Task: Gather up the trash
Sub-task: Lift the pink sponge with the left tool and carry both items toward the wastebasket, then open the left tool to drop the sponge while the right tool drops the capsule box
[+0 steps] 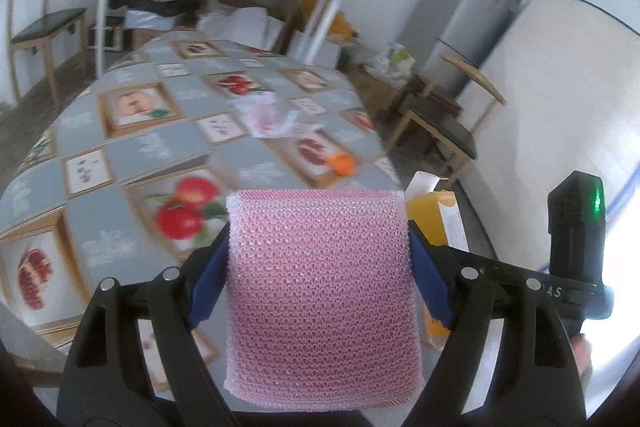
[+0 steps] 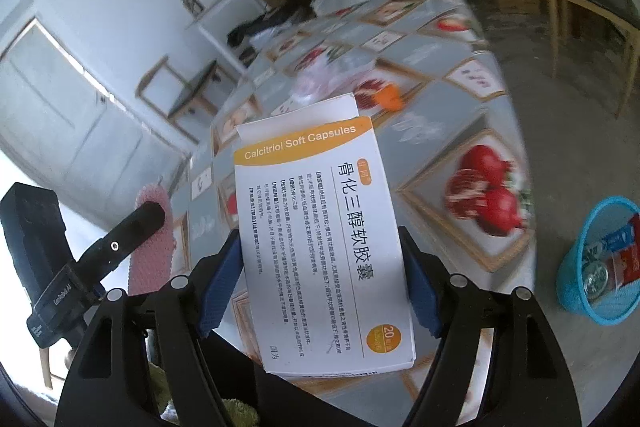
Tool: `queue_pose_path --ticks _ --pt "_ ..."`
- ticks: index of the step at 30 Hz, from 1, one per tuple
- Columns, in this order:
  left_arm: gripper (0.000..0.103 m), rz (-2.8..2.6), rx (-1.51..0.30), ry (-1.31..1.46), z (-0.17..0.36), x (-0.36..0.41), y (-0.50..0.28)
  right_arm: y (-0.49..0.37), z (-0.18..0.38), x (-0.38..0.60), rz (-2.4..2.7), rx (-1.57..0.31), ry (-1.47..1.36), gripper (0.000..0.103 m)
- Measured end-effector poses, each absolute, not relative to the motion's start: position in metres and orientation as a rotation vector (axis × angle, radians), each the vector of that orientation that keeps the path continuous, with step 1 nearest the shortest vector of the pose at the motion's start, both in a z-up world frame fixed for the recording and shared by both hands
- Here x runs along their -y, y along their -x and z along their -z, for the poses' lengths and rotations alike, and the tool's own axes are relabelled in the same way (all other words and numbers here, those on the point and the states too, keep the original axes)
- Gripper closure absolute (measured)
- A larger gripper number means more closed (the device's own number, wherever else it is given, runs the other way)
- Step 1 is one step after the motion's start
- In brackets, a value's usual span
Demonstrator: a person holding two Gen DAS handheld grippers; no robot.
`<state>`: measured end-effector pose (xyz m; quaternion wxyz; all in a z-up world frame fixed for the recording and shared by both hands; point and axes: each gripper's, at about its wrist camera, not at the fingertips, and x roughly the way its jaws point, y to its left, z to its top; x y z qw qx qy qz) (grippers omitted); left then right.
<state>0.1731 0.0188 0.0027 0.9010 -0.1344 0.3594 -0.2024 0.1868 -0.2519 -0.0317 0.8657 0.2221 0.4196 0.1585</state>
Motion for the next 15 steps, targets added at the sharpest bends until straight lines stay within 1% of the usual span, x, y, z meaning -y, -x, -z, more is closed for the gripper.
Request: queue_pose_path --ticks 6,9,12,15 --pt "0.025 0.610 -0.761 0.240 -0.022 0.049 -0.179 -0.125 0.012 0.354 -0.111 -0.739 -0.576 0.031" --pt "0.025 0.726 -0.793 0.220 -0.028 0.094 -0.184 -0.086 0.014 0.408 0.021 -0.683 -0.644 0.031" --pt "0.025 0.824 -0.843 0.174 -0.028 0.146 -0.188 -0.044 0.033 0.461 0.153 -0.659 -0.741 0.031" --pt "0.025 0.905 -0.914 0.121 -0.019 0.197 -0.190 -0.013 0.069 0.499 0.248 -0.671 -0.854 0.031"
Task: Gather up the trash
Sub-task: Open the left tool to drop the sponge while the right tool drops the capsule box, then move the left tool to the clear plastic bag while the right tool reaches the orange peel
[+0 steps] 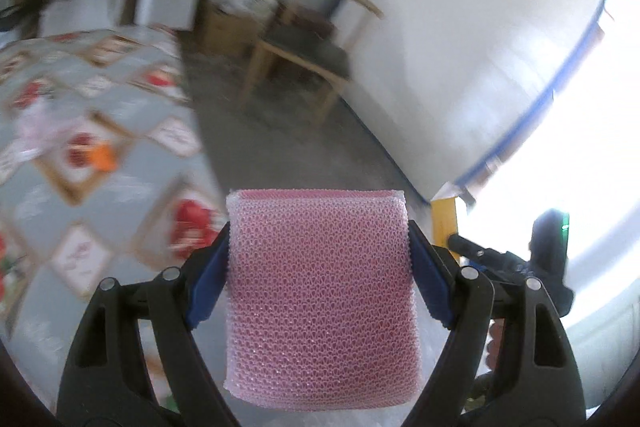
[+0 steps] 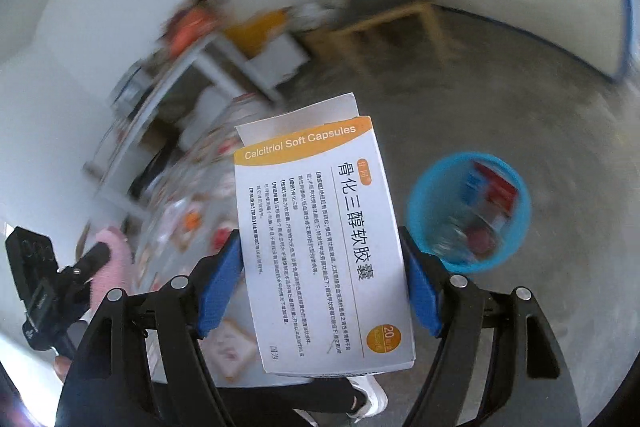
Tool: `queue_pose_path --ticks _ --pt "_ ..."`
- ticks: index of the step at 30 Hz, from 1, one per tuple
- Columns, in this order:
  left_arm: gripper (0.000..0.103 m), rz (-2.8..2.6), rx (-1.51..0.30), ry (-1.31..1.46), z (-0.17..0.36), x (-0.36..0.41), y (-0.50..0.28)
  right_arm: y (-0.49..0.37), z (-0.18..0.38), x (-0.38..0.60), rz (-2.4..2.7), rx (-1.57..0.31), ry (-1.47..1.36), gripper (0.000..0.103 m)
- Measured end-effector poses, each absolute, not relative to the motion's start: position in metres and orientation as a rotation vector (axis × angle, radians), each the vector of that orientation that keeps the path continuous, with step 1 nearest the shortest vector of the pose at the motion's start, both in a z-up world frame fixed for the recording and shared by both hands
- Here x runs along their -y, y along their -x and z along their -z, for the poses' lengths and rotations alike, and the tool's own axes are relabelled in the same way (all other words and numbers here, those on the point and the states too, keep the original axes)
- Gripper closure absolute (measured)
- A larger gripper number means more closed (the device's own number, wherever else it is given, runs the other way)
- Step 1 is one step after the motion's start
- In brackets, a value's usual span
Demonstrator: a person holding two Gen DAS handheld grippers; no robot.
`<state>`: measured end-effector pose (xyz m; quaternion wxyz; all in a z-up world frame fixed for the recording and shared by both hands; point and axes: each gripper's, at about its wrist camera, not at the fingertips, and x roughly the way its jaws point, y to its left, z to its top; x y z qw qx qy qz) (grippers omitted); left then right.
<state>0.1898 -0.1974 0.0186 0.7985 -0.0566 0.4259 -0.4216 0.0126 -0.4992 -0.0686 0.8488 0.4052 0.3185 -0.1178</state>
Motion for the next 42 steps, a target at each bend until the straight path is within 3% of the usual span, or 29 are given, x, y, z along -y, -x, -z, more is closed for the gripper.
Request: queue_pose_path --ticks 10,19,25,33,42 --pt "0.025 0.977 -1.166 -0.013 0.046 0.359 -0.215 -0.024 0.178 0.570 0.306 -0.756 -1.095 0.030" --pt "0.016 0.910 -1.186 -0.035 0.079 0.462 -0.258 -0.106 0.251 0.621 0.404 -0.884 -1.044 0.020" --pt "0.016 0.909 -1.218 0.060 0.084 0.423 -0.257 -0.096 0.280 0.622 0.407 -0.870 -1.090 0.020" --pt "0.016 0.893 -1.145 0.081 0.060 0.349 -0.246 -0.058 0.265 0.606 0.401 -0.840 -1.061 0.020" --pt "0.016 0.863 -1.004 0.096 0.026 0.227 -0.218 -0.070 0.165 0.560 0.257 -0.753 -0.832 0.020"
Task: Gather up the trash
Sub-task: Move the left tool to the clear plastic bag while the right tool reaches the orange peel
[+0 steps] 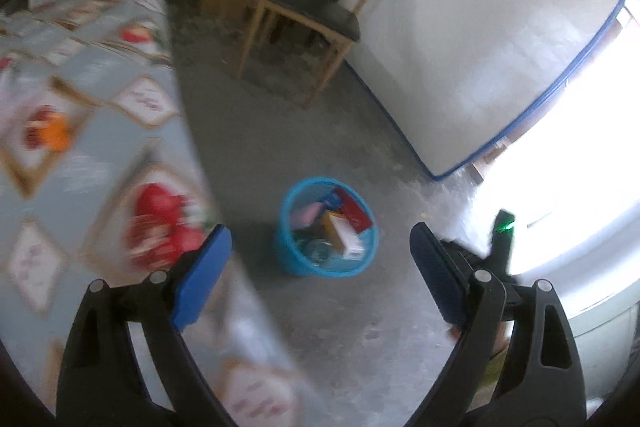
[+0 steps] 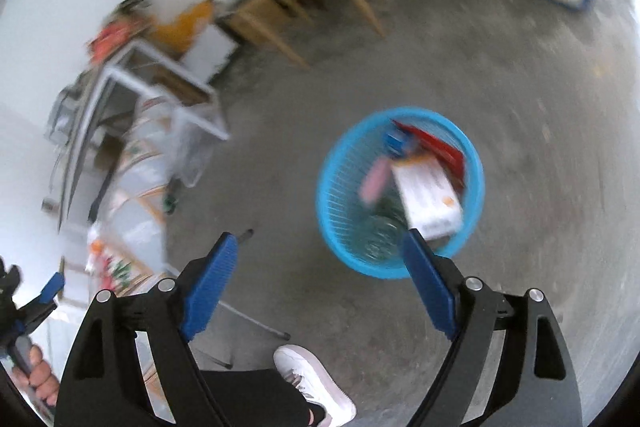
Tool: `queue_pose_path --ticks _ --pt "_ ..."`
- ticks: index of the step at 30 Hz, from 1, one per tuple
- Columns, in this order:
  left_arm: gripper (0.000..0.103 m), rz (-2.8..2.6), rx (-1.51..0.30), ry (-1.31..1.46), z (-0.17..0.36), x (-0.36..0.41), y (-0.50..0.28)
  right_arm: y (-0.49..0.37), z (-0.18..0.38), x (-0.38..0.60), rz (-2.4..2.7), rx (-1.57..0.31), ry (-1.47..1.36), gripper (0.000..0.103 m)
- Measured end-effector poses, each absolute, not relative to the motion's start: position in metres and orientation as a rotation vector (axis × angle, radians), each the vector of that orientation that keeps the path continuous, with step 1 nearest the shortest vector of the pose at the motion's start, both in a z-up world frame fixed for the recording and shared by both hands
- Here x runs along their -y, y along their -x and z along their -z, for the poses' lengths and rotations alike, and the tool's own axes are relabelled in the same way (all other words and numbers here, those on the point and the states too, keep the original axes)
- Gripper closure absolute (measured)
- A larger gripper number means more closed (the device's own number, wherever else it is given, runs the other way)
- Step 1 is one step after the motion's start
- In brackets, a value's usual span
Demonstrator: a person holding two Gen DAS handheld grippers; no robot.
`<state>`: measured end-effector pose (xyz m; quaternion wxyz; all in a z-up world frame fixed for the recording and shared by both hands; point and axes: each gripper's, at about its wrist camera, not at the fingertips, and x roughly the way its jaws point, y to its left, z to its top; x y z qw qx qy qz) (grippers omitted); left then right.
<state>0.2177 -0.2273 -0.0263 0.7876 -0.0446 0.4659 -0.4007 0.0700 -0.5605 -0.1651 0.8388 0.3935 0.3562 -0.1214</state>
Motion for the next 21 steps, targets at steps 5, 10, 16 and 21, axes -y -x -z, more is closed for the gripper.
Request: queue_pose_path --ticks 5,10,16,21 --pt "0.016 0.736 -0.940 0.116 0.013 0.138 -0.222 -0.120 0.090 0.495 0.063 -0.714 -0.589 0.020" --pt "0.016 0.554 -0.959 0.244 0.013 0.030 -0.260 -0.193 0.037 0.398 -0.194 -0.694 -0.397 0.016" --pt "0.016 0.415 -1.047 0.344 0.031 -0.049 -0.340 -0.283 0.021 0.296 -0.357 -0.763 -0.245 0.016" --pt "0.016 0.355 -1.071 0.280 0.047 -0.056 -0.412 -0.344 0.036 0.238 -0.340 -0.843 -0.126 0.016"
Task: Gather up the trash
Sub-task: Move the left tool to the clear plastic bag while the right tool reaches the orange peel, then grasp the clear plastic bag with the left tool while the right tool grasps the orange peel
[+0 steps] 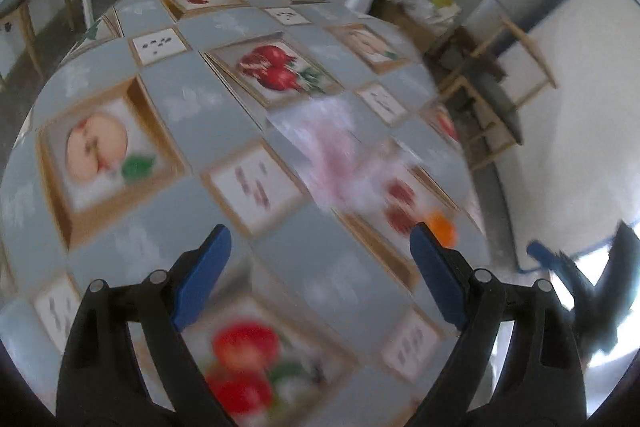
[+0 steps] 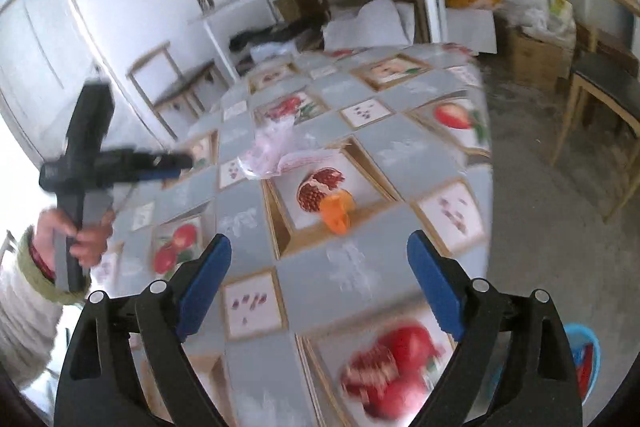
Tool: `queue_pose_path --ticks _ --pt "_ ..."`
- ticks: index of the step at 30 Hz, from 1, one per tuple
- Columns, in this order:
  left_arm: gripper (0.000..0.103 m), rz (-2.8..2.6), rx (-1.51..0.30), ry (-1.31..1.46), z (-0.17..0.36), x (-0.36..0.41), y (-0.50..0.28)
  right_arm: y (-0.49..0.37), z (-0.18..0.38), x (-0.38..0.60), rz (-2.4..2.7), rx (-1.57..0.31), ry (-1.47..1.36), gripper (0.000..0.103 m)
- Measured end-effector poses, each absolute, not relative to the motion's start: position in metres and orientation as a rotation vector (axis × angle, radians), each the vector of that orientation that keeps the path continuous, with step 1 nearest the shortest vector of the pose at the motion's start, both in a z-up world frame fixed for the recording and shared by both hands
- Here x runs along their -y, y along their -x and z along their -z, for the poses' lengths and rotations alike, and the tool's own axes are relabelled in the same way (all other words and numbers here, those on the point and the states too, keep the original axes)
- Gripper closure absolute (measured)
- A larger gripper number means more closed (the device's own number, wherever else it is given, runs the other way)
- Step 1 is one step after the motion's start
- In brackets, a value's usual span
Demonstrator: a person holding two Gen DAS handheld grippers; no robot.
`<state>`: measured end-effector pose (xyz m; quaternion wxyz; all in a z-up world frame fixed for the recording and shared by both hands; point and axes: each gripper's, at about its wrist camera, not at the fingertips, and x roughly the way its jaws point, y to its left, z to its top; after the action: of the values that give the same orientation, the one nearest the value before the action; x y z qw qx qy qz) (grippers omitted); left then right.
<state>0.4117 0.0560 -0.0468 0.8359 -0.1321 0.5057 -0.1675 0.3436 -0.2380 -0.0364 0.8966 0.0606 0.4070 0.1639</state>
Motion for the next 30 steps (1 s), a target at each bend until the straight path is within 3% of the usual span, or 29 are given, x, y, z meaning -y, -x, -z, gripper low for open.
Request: queue_pose_path --ticks 4,15,17,21,23,30 --pt "0.016 0.337 -1.107 0.207 0.065 -0.034 -0.464 -0.382 0.061 0.217 -0.280 -0.912 -0.061 0.018" --pt "0.018 0.368 -1.070 -0.193 0.087 0.036 -0.467 -0.408 0.093 0.207 -0.198 -0.985 0.001 0.048" --pt "0.034 0.359 -1.071 -0.202 0.090 0.038 -0.467 -0.410 0.093 0.204 -0.204 -0.985 0.008 0.055" --pt "0.054 0.358 -1.091 -0.155 0.091 0.036 -0.469 -0.410 0.093 0.198 -0.224 -0.988 0.004 0.075" --pt "0.068 0.344 -1.095 -0.150 0.090 0.034 -0.468 -0.408 0.092 0.196 -0.230 -0.985 -0.003 0.082" --pt "0.076 0.364 -1.103 -0.154 0.091 0.022 -0.436 -0.380 0.088 0.197 -0.259 -0.996 -0.084 0.089"
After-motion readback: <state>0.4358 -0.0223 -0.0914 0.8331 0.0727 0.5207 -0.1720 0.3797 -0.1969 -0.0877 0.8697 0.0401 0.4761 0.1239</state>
